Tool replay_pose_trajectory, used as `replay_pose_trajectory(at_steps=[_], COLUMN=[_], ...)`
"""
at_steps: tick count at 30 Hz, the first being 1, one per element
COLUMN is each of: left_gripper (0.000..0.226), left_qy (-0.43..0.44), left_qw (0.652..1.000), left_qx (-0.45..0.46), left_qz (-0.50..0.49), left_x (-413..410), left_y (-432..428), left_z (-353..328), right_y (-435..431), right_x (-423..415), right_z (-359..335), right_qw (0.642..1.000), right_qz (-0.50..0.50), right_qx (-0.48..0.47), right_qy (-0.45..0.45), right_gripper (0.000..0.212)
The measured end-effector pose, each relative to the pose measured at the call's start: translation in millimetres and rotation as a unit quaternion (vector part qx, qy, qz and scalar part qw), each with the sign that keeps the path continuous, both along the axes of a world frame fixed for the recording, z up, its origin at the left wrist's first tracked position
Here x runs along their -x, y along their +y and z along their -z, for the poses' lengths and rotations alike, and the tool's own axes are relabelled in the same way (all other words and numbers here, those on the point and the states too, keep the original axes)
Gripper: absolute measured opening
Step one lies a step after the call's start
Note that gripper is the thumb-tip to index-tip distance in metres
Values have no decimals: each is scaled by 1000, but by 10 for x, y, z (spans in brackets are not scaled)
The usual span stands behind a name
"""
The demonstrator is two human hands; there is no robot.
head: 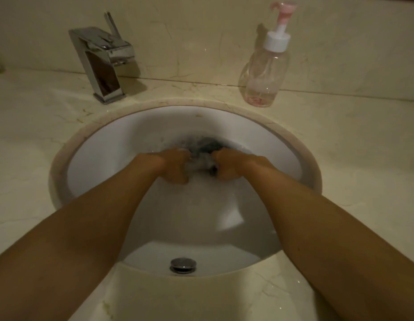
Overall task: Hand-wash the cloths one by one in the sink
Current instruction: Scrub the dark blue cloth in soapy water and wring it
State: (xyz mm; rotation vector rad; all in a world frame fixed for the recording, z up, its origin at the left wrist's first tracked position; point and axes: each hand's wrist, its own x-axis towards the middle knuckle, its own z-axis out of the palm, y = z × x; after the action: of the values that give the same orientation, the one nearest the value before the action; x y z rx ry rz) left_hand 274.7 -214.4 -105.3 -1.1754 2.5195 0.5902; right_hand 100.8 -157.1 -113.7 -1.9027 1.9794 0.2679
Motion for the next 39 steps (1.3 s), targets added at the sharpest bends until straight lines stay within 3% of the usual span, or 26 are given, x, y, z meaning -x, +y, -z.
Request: replay_pose_trajectory(at_steps=[2,4,8,10,12,15,19,22,25,27,29,31,33,34,36,39], left_gripper=[33,23,35,25,22,42,62,57,33,25,20,19,21,20,31,53], left_qy=[27,23,35,90,113,47,18,-43,24,27,-7,-4,59,94,107,15], left_qw=[999,998,989,984,988,998,999,999,999,998,997,990,980,980,992,998], left_qx=[-5,4,110,131,88,7,-51,17,25,8,35,109,164,153,59,-66], left_qz=[-32,-52,-87,-85,-60,-34,-2,21,-35,-62,-75,-86,-95,-87,-33,19], left_x=[-18,-71,-150,-135,-95,-7,-35,-102,-105,-96,-113,-162,-201,-194,-131,-38], left_y=[-49,-102,-156,-161,-136,-100,-68,-70,-148,-165,-159,-141,-171,-188,-151,-25], left_z=[14,30,3,-8,-13,47,70,72,69,49,39,8,7,18,34,65], right_y=[-29,-41,-36,-37,-25,15,8,18,-27,-39,-29,-23,-40,-42,-38,-3], right_x=[-4,7,103,97,56,1,100,77,80,85,108,138,143,130,50,-36], right_z=[-46,-81,-74,-127,-166,-140,-83,-32,-14,-31,-50,-79,-139,-167,-159,-102], right_qw=[994,984,993,989,988,989,993,999,993,986,990,994,987,985,991,993], right_qz=[59,104,94,76,45,-26,6,-5,55,83,91,90,89,74,24,-10], right_qx=[-3,-16,44,101,59,-83,-80,-48,12,-7,-17,34,104,107,17,-101], right_qy=[-94,-141,-53,-79,-138,-120,-84,-15,-101,-147,-110,-53,-79,-114,-134,-61], right_gripper=[31,31,45,37,29,51,80,53,23,29,38,50,41,34,37,53])
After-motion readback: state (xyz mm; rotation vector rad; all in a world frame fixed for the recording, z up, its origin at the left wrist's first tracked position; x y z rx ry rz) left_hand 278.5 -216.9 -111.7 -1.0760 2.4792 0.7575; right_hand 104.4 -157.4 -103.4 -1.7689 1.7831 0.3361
